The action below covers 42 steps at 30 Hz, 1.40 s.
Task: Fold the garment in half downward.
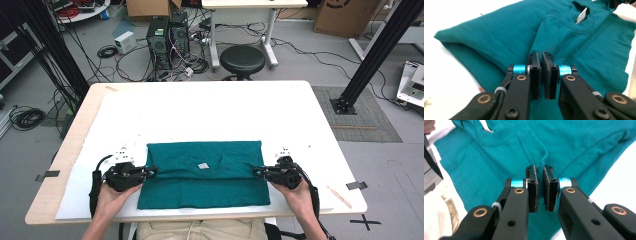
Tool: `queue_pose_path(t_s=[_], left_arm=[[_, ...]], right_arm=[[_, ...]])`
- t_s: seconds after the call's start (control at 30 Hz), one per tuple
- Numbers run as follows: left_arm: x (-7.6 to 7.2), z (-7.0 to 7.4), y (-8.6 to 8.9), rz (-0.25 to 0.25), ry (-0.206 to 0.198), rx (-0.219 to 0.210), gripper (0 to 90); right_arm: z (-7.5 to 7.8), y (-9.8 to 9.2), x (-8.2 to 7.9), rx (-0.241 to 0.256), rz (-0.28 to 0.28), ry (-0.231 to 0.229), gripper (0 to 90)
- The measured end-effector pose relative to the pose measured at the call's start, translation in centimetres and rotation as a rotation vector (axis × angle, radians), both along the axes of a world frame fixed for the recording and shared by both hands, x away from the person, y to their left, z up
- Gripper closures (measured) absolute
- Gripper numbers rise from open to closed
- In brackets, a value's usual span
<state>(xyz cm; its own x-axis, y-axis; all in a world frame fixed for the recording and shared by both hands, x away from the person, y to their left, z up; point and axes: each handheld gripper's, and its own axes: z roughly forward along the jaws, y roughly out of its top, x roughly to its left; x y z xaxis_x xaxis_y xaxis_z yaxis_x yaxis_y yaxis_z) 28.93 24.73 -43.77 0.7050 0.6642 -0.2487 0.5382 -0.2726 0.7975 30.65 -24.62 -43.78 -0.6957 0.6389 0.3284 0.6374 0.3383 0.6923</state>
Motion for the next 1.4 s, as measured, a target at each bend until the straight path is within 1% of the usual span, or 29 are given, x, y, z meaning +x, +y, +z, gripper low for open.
queue_pose_path(t_s=[0.07, 0.1, 0.13, 0.17, 0.2, 0.23, 0.3, 0.37, 0.4, 0.43, 0.47, 0.53, 0.57, 0.63, 0.67, 0.73, 0.83, 0.87, 0.93, 0.97, 1.07, 1.1, 1.17, 1.2, 1.23, 1.27, 1.3, 1.33, 1.4], left_arm=[[0.1, -0.2, 0.0, -0.011, 0.020, -0.008, 83.3], [0.2, -0.1, 0.1, -0.007, 0.018, -0.016, 78.2], [0.2, 0.2, 0.1, -0.003, 0.004, -0.020, 69.5], [0.2, 0.5, 0.1, -0.003, -0.007, -0.024, 62.3], [0.3, 0.8, 0.0, 0.003, -0.029, -0.036, 57.6], [0.4, 1.3, -0.2, 0.000, -0.046, -0.045, 54.5], [0.9, 1.9, -0.8, -0.023, -0.060, -0.059, 53.4], [1.6, 2.1, -1.7, -0.048, -0.048, -0.072, 52.6], [1.9, 2.1, -2.2, -0.046, -0.050, -0.067, 52.6], [2.2, 1.9, -2.6, -0.041, -0.043, -0.045, 52.8], [2.5, 1.8, -2.9, -0.035, -0.028, -0.036, 53.4], [3.2, 1.1, -3.4, -0.025, 0.016, 0.000, 55.9], [3.3, 0.8, -3.5, -0.026, 0.032, 0.014, 59.5], [3.2, 0.6, -3.6, -0.044, 0.048, 0.008, 68.5], [3.1, 0.6, -3.5, -0.060, 0.043, 0.000, 75.7], [2.5, 0.7, -3.3, -0.078, 0.044, -0.019, 81.4], [1.5, 0.9, -2.9, -0.118, 0.042, -0.029, 84.6], [1.1, 0.9, -2.8, -0.128, 0.043, -0.022, 84.7], [0.2, 0.9, -2.5, -0.139, 0.041, -0.014, 84.7], [-0.2, 0.8, -2.5, -0.143, 0.042, -0.022, 84.7], [-1.4, 0.5, -2.4, -0.159, 0.045, -0.020, 84.7], [-1.8, 0.3, -2.4, -0.161, 0.047, -0.017, 84.7], [-2.2, 0.0, -2.5, -0.168, 0.055, -0.009, 84.7], [-2.4, -0.1, -2.5, -0.169, 0.061, -0.010, 84.1], [-2.5, 0.0, -2.5, -0.176, 0.060, -0.006, 81.9], [-2.5, 0.1, -2.6, -0.170, 0.052, -0.013, 76.7], [-2.4, 0.4, -2.7, -0.168, 0.045, -0.014, 72.5], [-2.2, 0.6, -2.8, -0.161, 0.039, -0.021, 70.7], [-1.7, 0.9, -3.4, -0.155, 0.024, -0.025, 66.8]], right_arm=[[-0.5, 0.3, 0.0, -0.033, 0.011, 0.019, 78.1], [-0.6, 0.4, 0.0, -0.041, 0.021, 0.020, 71.1], [-0.6, 0.4, 0.0, -0.035, 0.021, 0.029, 63.9], [-0.3, 0.4, 0.0, -0.027, 0.014, 0.028, 55.5], [0.0, 0.5, 0.0, -0.024, 0.002, 0.023, 50.5], [0.3, 0.5, 0.1, -0.014, 0.000, 0.007, 48.5], [1.2, 0.9, 0.7, 0.009, 0.007, -0.002, 44.8], [1.7, 1.6, 1.5, 0.012, 0.008, -0.005, 41.5], [1.8, 1.9, 1.8, 0.014, 0.010, -0.005, 41.5], [1.9, 2.4, 2.2, 0.003, 0.009, -0.005, 41.5], [1.8, 2.8, 2.4, -0.011, 0.007, 0.007, 41.5], [1.3, 3.5, 3.0, -0.040, 0.004, 0.026, 44.1], [0.9, 3.7, 3.3, -0.056, 0.005, 0.046, 49.2], [0.3, 4.0, 3.6, -0.059, 0.043, 0.091, 61.9], [-0.1, 4.1, 3.6, -0.057, 0.063, 0.117, 68.0], [-0.3, 4.0, 3.3, -0.047, 0.085, 0.125, 77.7], [0.1, 3.7, 2.4, -0.024, 0.114, 0.093, 83.9], [0.2, 3.6, 2.0, -0.015, 0.115, 0.097, 85.2], [0.3, 3.2, 1.2, 0.007, 0.129, 0.078, 85.6], [0.3, 3.0, 0.6, 0.008, 0.120, 0.091, 85.7], [-0.2, 2.3, -0.7, 0.027, 0.112, 0.092, 85.7], [-0.4, 2.2, -1.1, 0.024, 0.114, 0.078, 85.9], [-0.6, 2.1, -1.9, 0.003, 0.105, 0.073, 84.4], [-0.6, 2.1, -2.2, -0.004, 0.101, 0.056, 79.8], [-0.6, 2.1, -2.4, -0.009, 0.097, 0.057, 71.2], [-0.4, 2.0, -2.5, -0.001, 0.079, 0.057, 64.1], [-0.1, 2.1, -2.4, 0.000, 0.066, 0.052, 61.4], [0.1, 2.2, -2.2, 0.005, 0.064, 0.039, 60.1], [0.6, 3.0, -1.8, 0.014, 0.068, 0.026, 53.7]])
